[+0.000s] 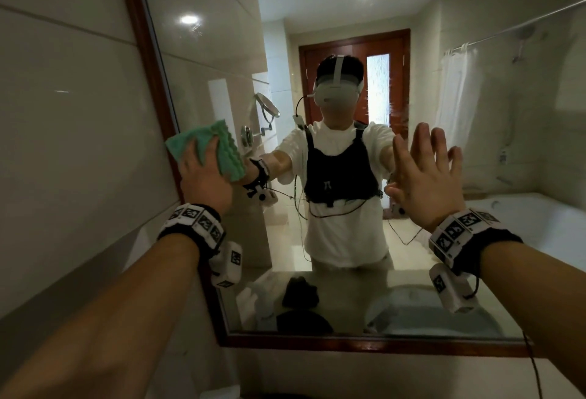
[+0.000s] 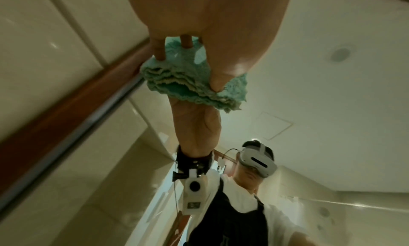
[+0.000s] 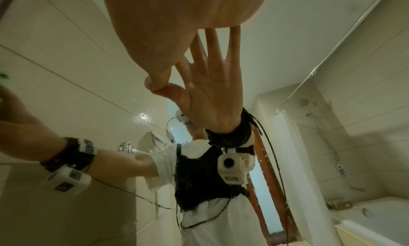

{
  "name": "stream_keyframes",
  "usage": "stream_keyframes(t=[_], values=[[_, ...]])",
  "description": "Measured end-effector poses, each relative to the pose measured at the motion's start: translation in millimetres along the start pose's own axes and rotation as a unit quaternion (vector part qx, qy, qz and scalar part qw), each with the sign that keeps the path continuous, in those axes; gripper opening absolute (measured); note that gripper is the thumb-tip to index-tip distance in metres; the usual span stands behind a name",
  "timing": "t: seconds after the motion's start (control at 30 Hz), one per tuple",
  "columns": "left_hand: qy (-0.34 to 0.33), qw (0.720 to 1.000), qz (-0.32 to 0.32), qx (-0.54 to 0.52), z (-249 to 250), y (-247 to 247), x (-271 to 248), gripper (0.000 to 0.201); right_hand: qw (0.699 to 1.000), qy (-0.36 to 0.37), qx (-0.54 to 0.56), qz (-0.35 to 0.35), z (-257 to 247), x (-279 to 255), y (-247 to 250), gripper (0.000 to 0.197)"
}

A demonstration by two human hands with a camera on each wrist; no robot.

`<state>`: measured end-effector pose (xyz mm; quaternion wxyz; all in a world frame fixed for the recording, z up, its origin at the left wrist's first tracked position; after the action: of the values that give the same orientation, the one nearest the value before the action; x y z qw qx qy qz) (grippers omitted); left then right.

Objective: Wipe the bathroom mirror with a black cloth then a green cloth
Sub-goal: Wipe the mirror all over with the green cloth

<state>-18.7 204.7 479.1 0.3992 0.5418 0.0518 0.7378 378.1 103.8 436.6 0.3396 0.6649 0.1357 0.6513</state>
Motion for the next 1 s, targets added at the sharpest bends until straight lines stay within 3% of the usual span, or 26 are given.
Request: stream_keyframes(t=[0.3,0.47,0.63,0.77,1.0], values=[[0.007,1.0,0.006,0.022,16,-2,0,0.077,1.0,0.003,-0.006,-0.001,-1,1,-3,0.099],[-0.043,0.999,-0.004,-0.01,77,-12,-1,0.075,1.0,0.008,0.003,-0.002,1,1,-6,0.1],[-0.13,0.991,-0.008,-0.009,166,-31,-19,0.071,1.0,0.008,-0.005,0.01,2,2,-7,0.102],[-0.208,0.978,-0.021,0.017,218,-58,-35,0.08,1.0,0.013,-0.009,0.026,4,2,-7,0.102],[-0.23,0.973,0.007,0.004,213,-61,-39,0.074,0.999,0.017,-0.001,0.037,8,0,-10,0.098]])
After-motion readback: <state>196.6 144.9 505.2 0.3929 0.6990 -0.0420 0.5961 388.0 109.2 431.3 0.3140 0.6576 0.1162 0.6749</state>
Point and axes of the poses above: each hand's wrist, its own x-axis towards the middle knuckle, its own y-axis out of the back of the hand, z = x × y, the point moved 8 cm from there along x, towards the middle knuckle, and after that the axes turned 8 degrees about -x, right-handed, at the moved point
